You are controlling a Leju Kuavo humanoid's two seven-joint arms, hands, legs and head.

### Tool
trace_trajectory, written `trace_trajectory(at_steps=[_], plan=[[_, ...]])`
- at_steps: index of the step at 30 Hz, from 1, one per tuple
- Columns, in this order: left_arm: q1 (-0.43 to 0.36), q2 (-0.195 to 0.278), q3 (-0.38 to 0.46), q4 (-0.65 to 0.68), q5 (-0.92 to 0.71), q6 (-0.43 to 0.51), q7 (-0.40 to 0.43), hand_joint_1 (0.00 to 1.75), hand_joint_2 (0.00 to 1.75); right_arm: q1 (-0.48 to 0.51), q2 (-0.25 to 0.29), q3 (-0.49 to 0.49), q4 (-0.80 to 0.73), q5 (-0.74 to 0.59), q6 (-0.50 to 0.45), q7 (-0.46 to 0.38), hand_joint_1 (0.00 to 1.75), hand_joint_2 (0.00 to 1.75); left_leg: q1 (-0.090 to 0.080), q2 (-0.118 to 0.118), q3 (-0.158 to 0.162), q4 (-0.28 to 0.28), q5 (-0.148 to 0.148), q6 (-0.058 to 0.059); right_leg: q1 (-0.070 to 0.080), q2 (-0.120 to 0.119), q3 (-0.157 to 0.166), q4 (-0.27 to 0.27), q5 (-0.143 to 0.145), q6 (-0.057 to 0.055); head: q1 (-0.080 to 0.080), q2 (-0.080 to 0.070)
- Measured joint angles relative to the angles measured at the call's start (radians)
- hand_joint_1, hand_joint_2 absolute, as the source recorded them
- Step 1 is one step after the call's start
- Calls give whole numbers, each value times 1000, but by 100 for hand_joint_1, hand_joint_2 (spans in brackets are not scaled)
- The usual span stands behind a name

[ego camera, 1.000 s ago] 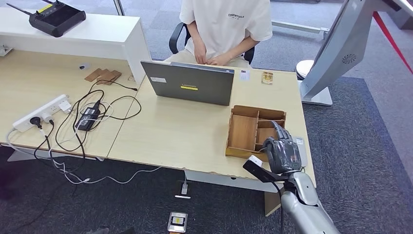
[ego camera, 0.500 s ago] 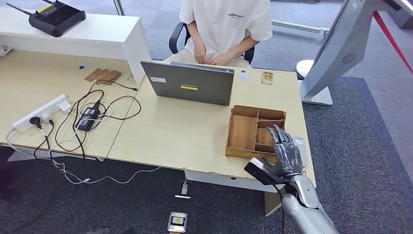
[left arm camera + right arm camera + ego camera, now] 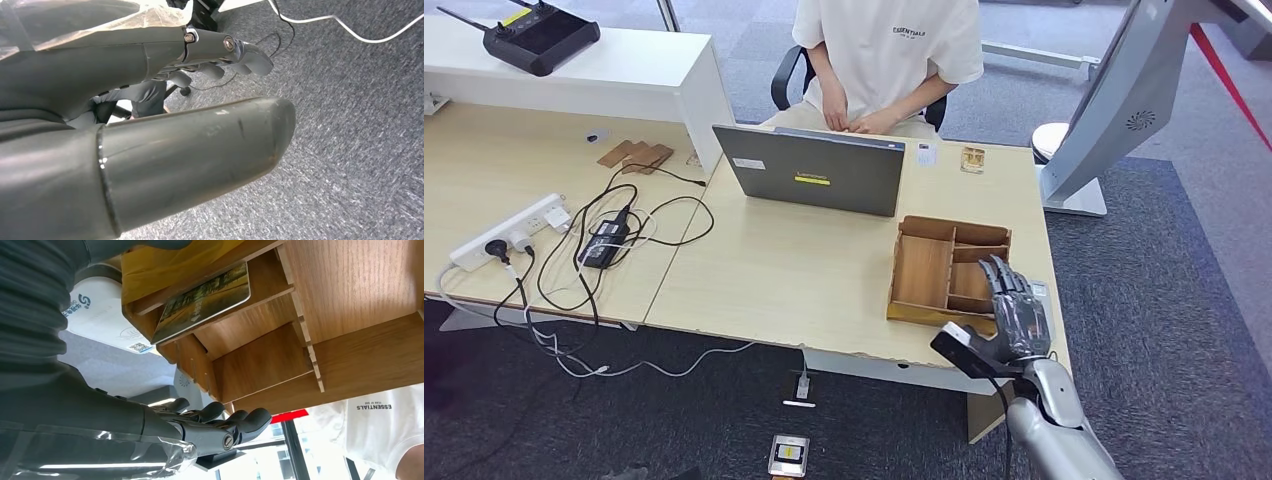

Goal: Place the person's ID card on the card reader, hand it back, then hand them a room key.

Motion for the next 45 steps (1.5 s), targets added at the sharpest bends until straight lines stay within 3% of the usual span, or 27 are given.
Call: trace_trajectory(at_steps=[11, 15, 16, 33, 38, 45], plan=[[10, 6, 1, 0, 9, 8, -3, 0, 0, 11, -23, -8, -1, -6, 10, -2, 6, 175, 0, 0, 0, 0, 0, 0, 0, 0, 0, 0, 0, 0, 0, 0], [18, 6, 5, 0, 16, 16, -5, 0, 0, 25, -27, -8, -8, -6, 19, 0, 170, 175, 0, 0, 0, 0, 0, 0, 0, 0, 0, 0, 0, 0, 0, 0], [20, 6, 7, 0, 17, 18, -6, 0, 0, 27, -27, -8, -10, -7, 20, 0, 175, 175, 0, 0, 0, 0, 0, 0, 0, 0, 0, 0, 0, 0, 0, 0], [38, 14, 24, 1, 23, 37, -15, 0, 0, 35, -23, -8, -24, -9, 20, -8, 175, 175, 0, 0, 0, 0, 0, 0, 0, 0, 0, 0, 0, 0, 0, 0], [38, 14, 25, 1, 22, 38, -16, 0, 0, 34, -18, -7, -24, -2, 16, 0, 165, 175, 0, 0, 0, 0, 0, 0, 0, 0, 0, 0, 0, 0, 0, 0], [38, 14, 25, 1, 18, 38, -18, 0, 0, 34, -11, -6, -25, -2, 12, 2, 175, 175, 0, 0, 0, 0, 0, 0, 0, 0, 0, 0, 0, 0, 0, 0]])
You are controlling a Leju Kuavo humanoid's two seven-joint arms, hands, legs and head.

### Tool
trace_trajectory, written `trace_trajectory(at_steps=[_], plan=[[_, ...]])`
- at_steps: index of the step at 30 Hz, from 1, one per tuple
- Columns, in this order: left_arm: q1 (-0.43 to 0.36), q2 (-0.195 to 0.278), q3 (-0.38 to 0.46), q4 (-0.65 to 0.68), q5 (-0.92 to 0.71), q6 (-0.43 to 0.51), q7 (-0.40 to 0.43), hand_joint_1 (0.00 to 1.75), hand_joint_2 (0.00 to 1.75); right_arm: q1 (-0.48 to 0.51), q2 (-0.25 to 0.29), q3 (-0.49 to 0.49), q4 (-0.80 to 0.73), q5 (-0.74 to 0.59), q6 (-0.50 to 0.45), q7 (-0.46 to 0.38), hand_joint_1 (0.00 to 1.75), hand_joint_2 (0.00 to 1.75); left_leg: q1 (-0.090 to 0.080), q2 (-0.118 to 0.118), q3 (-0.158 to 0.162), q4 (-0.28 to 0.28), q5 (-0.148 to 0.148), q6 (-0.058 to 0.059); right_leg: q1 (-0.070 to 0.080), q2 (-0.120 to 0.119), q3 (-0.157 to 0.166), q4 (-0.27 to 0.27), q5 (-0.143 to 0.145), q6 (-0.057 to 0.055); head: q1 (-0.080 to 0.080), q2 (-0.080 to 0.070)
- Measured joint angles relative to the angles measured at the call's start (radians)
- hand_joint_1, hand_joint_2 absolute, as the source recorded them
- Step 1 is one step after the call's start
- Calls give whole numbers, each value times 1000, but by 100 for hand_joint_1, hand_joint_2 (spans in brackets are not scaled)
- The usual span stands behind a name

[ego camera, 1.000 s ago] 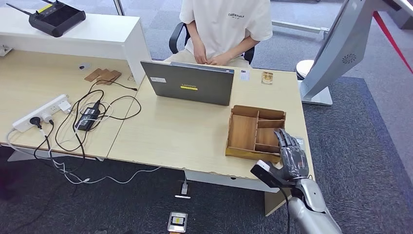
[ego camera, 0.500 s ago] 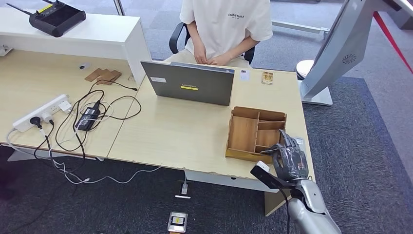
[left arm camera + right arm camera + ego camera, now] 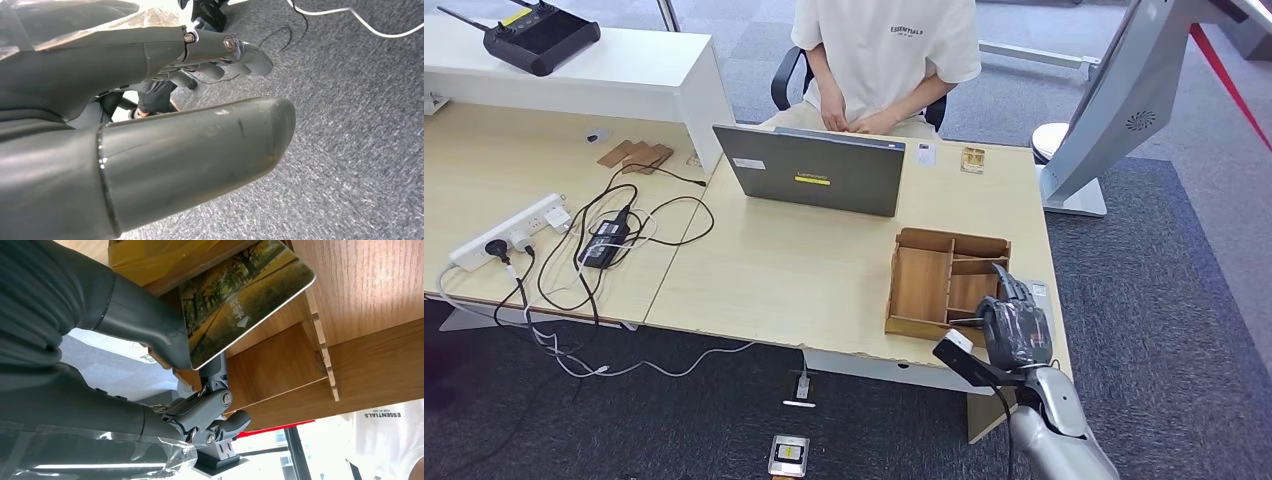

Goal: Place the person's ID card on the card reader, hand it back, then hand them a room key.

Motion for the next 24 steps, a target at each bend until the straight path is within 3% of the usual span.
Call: trace_trajectory(at_steps=[6, 7, 10, 11, 24], plan=[[-2, 0, 0, 0, -3, -1, -2, 0, 0, -6, 6, 0, 0, -14, -3, 1, 175, 175, 0, 0, 0, 0, 0, 0, 0, 0, 0, 0, 0, 0, 0, 0], [-2, 0, 0, 0, -3, -1, -2, 0, 0, -8, 6, 0, 0, -15, -4, 2, 140, 175, 0, 0, 0, 0, 0, 0, 0, 0, 0, 0, 0, 0, 0, 0], [-3, 0, 0, 0, -4, -2, -2, 0, 0, -15, 7, -2, -1, -19, -10, 7, 10, 175, 0, 0, 0, 0, 0, 0, 0, 0, 0, 0, 0, 0, 0, 0], [-3, 0, 0, 0, -5, -3, -2, 0, 0, -17, 7, -2, -3, -21, -11, 9, 0, 175, 0, 0, 0, 0, 0, 0, 0, 0, 0, 0, 0, 0, 0, 0], [-18, -1, 0, 0, -20, -18, 7, 0, 0, -34, 4, -40, -21, -62, -39, 19, 0, 175, 0, 0, 1, 0, 0, 0, 0, 0, 0, 0, 0, 0, 0, 0]])
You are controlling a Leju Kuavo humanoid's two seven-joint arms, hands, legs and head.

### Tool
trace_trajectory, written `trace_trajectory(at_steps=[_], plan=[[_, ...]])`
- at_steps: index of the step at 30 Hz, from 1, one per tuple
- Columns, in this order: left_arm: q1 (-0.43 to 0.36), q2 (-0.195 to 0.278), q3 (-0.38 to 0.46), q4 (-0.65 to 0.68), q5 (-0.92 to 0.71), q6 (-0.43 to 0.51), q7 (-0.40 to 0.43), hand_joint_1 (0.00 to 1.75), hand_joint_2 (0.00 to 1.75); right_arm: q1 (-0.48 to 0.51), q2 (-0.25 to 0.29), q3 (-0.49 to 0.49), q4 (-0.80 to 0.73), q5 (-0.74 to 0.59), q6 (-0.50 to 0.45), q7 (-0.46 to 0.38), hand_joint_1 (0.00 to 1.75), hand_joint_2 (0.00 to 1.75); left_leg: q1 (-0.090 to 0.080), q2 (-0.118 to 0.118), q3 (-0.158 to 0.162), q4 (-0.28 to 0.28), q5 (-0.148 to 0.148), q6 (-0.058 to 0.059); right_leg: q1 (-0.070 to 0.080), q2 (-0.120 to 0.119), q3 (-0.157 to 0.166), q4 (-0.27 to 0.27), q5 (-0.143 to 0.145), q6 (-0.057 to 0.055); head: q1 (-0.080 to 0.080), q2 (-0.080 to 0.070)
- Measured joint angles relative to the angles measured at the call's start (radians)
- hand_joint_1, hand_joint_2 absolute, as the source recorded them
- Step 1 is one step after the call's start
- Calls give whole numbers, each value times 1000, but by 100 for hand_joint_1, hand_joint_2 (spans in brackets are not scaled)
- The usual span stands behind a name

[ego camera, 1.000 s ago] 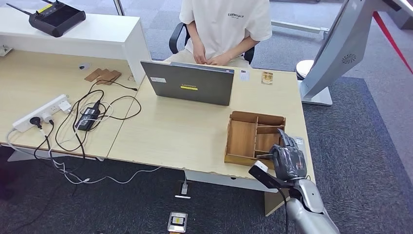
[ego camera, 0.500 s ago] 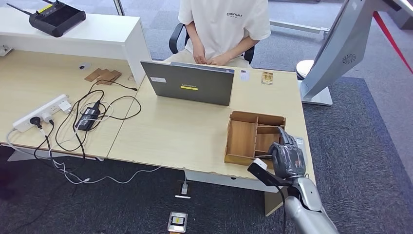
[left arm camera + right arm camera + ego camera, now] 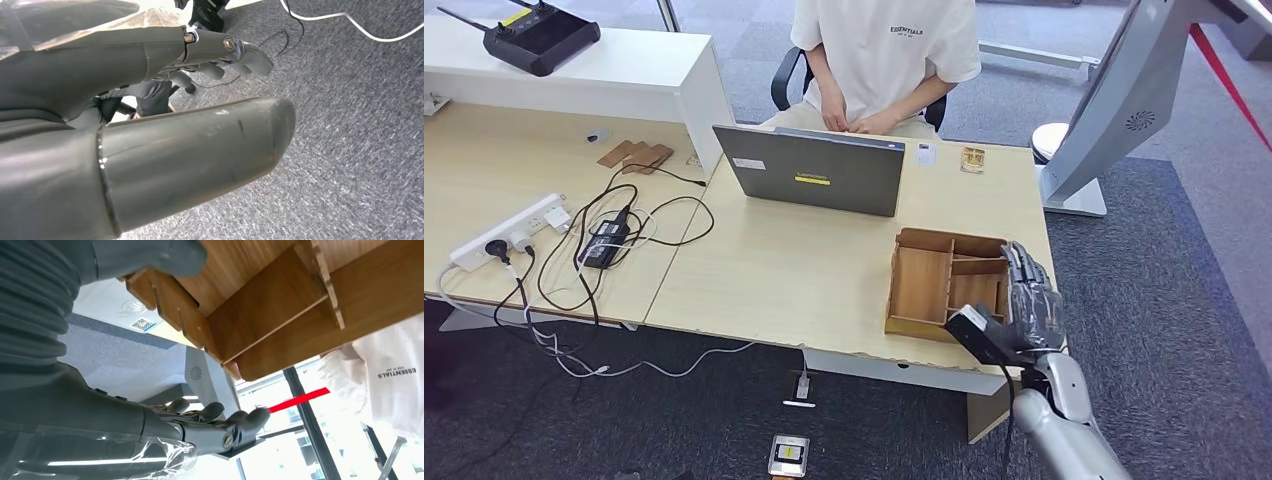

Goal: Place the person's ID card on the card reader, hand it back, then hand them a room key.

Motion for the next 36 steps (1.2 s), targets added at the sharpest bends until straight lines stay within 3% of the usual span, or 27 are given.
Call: trace_trajectory(at_steps=[17, 36], plan=[[10, 1, 0, 0, 4, 8, -7, 0, 0, 6, -11, -78, -46, -149, 15, -92, 0, 175, 0, 0, 0, 0, 0, 0, 0, 0, 0, 0, 0, 0, 0, 0], [16, 11, 5, 1, 1, 7, -32, 0, 0, 138, -51, -53, -351, -176, 286, -116, 0, 175, 0, 0, 0, 0, 0, 0, 0, 0, 0, 0, 0, 0, 0, 0]])
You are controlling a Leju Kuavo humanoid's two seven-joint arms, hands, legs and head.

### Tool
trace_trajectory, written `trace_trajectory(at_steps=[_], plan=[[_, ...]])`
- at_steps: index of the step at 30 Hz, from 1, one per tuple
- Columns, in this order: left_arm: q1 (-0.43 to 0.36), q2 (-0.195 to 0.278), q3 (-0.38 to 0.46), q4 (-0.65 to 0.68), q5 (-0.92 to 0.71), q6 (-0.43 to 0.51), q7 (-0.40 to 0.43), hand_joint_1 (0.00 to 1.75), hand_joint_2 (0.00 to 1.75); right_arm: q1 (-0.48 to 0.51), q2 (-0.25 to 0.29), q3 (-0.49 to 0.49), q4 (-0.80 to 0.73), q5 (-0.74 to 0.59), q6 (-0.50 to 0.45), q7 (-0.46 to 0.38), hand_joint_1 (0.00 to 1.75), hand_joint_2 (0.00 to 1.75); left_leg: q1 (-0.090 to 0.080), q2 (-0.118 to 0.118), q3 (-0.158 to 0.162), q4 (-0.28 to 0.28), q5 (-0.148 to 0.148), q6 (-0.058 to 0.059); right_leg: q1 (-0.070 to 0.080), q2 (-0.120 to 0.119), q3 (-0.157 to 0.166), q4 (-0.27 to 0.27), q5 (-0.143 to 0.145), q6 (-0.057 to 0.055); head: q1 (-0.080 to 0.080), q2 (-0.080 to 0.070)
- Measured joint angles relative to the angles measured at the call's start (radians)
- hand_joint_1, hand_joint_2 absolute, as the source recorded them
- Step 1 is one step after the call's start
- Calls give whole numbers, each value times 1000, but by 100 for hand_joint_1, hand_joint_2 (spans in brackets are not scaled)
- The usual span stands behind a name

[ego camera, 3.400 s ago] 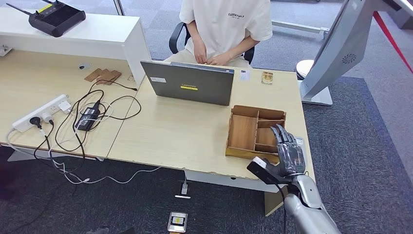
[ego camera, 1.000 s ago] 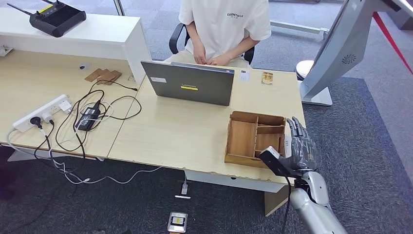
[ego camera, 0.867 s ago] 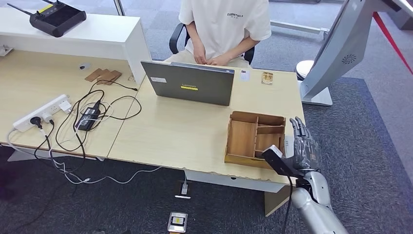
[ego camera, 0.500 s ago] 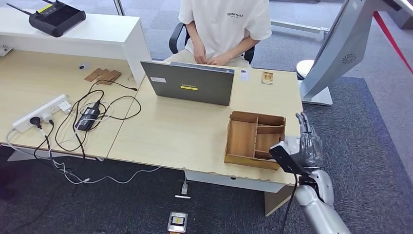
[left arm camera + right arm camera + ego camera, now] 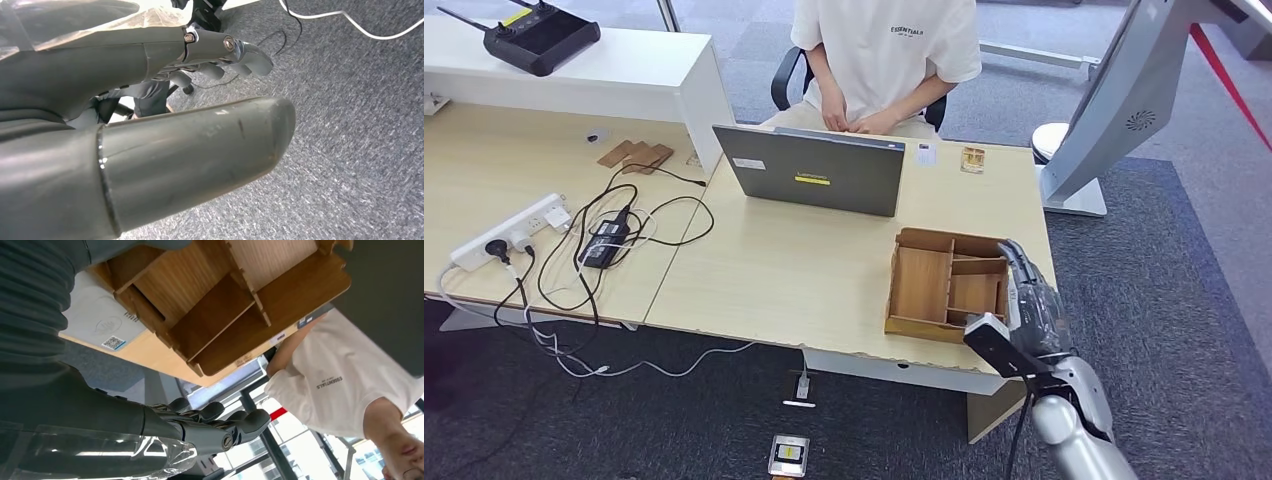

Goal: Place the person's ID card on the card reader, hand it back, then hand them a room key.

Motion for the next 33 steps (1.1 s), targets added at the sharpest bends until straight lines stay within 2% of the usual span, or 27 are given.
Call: trace_trajectory(at_steps=[8, 15, 23, 33], plan=[[0, 9, 7, 0, -2, 0, -4, 0, 0, 20, -35, 51, -40, 67, 74, 34, 0, 175, 0, 0, 0, 0, 0, 0, 0, 0, 0, 0, 0, 0, 0, 0], [0, 14, 15, 0, -2, 2, -8, 0, 0, 21, -55, 92, -30, 147, 80, 70, 0, 175, 0, 0, 0, 0, 0, 0, 0, 0, 0, 0, 0, 0, 0, 0], [0, 15, 20, 0, -4, 6, -8, 0, 0, 20, -67, 118, 2, 202, 53, 94, 0, 175, 0, 0, 0, 0, 0, 0, 0, 0, 0, 0, 0, 0, 0, 0], [5, 15, 22, 0, 1, 17, -8, 0, 0, 18, -78, 130, 45, 227, -45, 105, 1, 175, 0, 0, 0, 0, 0, 0, 0, 0, 0, 0, 0, 0, 0, 0]])
